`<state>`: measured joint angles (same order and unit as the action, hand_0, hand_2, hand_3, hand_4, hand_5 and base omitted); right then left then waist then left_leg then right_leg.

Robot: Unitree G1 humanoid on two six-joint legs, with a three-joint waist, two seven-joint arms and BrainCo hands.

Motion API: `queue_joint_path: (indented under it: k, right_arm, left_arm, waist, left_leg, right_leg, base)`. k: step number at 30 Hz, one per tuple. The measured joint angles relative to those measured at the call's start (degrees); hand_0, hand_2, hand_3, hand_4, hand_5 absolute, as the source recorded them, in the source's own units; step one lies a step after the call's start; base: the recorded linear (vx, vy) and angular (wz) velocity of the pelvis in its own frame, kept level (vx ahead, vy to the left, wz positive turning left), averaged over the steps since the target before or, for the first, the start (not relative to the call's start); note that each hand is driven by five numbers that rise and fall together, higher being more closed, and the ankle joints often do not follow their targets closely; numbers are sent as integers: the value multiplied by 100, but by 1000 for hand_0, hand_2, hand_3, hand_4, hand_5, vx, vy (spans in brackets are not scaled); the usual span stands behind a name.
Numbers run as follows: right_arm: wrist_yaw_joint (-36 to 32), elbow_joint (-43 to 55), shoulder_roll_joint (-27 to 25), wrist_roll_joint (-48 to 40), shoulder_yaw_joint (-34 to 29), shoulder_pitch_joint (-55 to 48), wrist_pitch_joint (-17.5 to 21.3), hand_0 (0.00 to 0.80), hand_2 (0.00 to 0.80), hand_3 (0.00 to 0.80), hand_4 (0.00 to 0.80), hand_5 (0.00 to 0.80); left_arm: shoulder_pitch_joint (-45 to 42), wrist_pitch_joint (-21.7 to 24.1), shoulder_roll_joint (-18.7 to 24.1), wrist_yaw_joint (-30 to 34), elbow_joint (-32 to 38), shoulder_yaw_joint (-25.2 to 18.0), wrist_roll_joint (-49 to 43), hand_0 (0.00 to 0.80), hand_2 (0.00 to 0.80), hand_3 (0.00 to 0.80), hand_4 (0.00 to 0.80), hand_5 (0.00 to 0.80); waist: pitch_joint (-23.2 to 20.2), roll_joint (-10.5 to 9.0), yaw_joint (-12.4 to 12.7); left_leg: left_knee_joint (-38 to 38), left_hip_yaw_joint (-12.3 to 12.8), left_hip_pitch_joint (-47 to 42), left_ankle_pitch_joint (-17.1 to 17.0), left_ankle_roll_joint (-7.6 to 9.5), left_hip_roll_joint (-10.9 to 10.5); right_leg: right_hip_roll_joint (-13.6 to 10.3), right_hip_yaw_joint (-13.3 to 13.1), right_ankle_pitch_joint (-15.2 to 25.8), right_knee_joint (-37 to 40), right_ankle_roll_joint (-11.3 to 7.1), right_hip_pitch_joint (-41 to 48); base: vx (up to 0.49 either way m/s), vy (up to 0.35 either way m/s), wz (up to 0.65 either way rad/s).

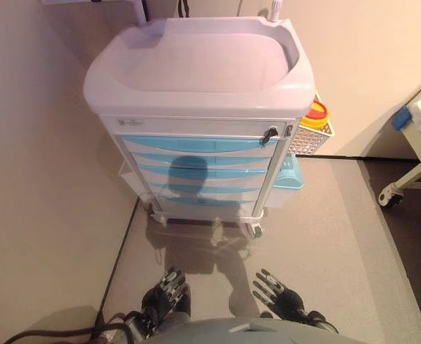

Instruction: Open the drawer and pick up the medicine

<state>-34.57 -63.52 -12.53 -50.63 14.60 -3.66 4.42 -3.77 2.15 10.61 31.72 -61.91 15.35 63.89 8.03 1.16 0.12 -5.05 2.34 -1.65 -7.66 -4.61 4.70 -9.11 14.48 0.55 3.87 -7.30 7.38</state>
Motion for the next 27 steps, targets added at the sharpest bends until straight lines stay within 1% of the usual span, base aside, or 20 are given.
queue_joint_path:
  k: [2,5,6,7,8,10,13,14,15,16,18,22,25,27]
  right_arm:
    - [0,29,-15,-2,-14,10,53,0,0,0,0,0]
    - [1,110,-75,-5,-17,66,97,0,0,0,0,0]
    - [2,164,-120,-18,-15,86,109,0,0,0,0,0]
    - [2,296,-136,-73,-17,86,115,0,0,0,0,0]
    - [6,352,-172,-168,-21,99,118,0,0,0,0,0]
    - [11,361,-179,-248,-21,142,114,0,0,0,0,0]
    - [11,394,-174,-274,-24,217,115,0,0,0,0,0]
    - [11,454,-181,-292,-15,222,118,0,0,0,0,0]
    - [8,623,-191,-345,-24,272,136,0,0,0,0,0]
    - [9,639,-189,-378,-33,397,140,0,0,0,0,0]
    - [22,703,-182,-393,-33,486,129,0,0,0,0,0]
    - [32,974,-169,-430,-28,597,112,0,0,0,0,0]
    - [67,1153,-179,-444,-30,655,88,0,0,0,0,0]
    - [89,1322,-193,-443,-29,660,56,0,0,0,0,0]
  left_arm:
    - [52,-69,-3,19,11,-1,113,0,0,0,0,0]
    - [180,-64,4,136,47,-8,256,0,0,0,0,0]
    - [228,-71,9,149,84,-12,297,0,0,0,0,0]
    - [290,-78,42,185,140,-14,381,0,0,0,0,0]
    - [341,-77,43,224,175,-15,452,0,0,0,0,0]
    - [369,-77,60,277,197,-16,552,0,0,0,0,0]
    - [413,-76,87,363,210,-19,606,0,0,0,0,0]
    - [487,-78,96,386,311,-39,710,0,0,0,0,0]
    - [538,-74,128,443,439,-53,876,0,0,0,0,0]
    - [678,-73,85,465,433,-102,996,0,0,0,0,0]
    - [860,-79,10,509,546,-139,1229,0,0,0,0,0]
    - [1133,-71,-107,585,742,-142,1610,0,0,0,0,0]
    - [1278,-49,-122,596,958,-137,1747,0,0,0,0,0]
    - [1346,82,-119,598,1017,-141,1831,0,0,0,0,0]
  waist:
    - [114,11,15]
    - [357,57,125]
    - [463,67,137]
    - [566,77,121]
    - [652,79,123]
    - [744,47,138]
    - [848,29,144]
    - [925,-8,140]
    - [1036,-5,146]
    - [1179,-23,135]
    - [1303,-78,145]
    - [1547,-169,118]
    - [1662,-190,87]
    - [1703,-190,73]
  left_leg:
    - [8,-57,38,-31,-8,-15]
    - [176,-107,246,-12,-5,-9]
    - [303,-125,331,21,-2,-21]
    - [453,-228,467,78,0,-36]
    - [516,-298,544,83,2,-41]
    - [594,-362,646,85,0,-48]
    - [680,-394,740,112,21,-58]
    - [913,-394,921,150,-3,-81]
    - [1263,-411,1216,298,12,-100]
    - [1350,-432,1324,308,24,-98]
    - [1653,-426,1592,391,9,-93]
    - [2245,-401,1989,595,-17,-72]
    - [2577,-386,2269,695,1,-64]
    - [2796,-370,2471,781,25,-69]
  right_leg:
    - [0,42,-4,-21,-4,-11]
    - [-16,52,-85,-236,6,-206]
    - [-28,56,-150,-380,11,-256]
    - [-41,29,-320,-618,43,-394]
    - [-49,27,-407,-802,54,-492]
    - [-63,15,-539,-1057,76,-631]
    - [-113,-5,-708,-1408,93,-815]
    - [-143,-24,-798,-1711,90,-1033]
    - [-187,-149,-996,-2102,126,-1344]
    - [-195,-161,-1043,-2266,167,-1481]
    - [-222,-246,-1147,-2617,208,-1797]
    - [-236,-426,-1282,-3136,250,-2224]
    - [-237,-525,-1304,-3381,263,-2515]
    - [-235,-624,-1314,-3531,251,-2706]
  base:
    - [-113,43,14]
    - [-18,37,10]
    - [-3,68,21]
    - [16,35,34]
    - [-9,24,32]
    - [-10,16,19]
    - [-62,22,10]
    - [-90,32,2]
    - [0,0,0]
    - [0,0,0]
    - [-8,18,-7]
    - [-11,31,-13]
    - [0,38,-13]
    - [7,49,-17]
